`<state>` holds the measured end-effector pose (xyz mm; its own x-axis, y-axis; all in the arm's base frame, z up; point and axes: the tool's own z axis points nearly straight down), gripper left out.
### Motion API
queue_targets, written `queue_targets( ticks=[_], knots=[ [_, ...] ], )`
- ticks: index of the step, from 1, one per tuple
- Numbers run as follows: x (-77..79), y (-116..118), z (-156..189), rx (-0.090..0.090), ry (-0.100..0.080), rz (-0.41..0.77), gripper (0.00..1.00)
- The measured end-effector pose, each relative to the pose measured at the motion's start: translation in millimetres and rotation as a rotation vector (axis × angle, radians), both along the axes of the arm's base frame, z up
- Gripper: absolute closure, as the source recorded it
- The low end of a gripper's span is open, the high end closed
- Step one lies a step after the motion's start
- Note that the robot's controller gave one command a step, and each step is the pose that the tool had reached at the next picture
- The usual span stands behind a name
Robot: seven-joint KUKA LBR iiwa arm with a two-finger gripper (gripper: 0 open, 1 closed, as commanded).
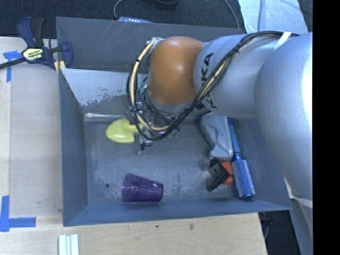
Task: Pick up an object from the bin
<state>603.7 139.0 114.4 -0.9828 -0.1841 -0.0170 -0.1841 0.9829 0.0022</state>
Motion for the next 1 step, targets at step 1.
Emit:
queue_targets(
  ticks=[1],
  knots=[
    [-2.8, 1.9, -32.6, -0.005, 0.011, -0.144, 0.00]
  ],
)
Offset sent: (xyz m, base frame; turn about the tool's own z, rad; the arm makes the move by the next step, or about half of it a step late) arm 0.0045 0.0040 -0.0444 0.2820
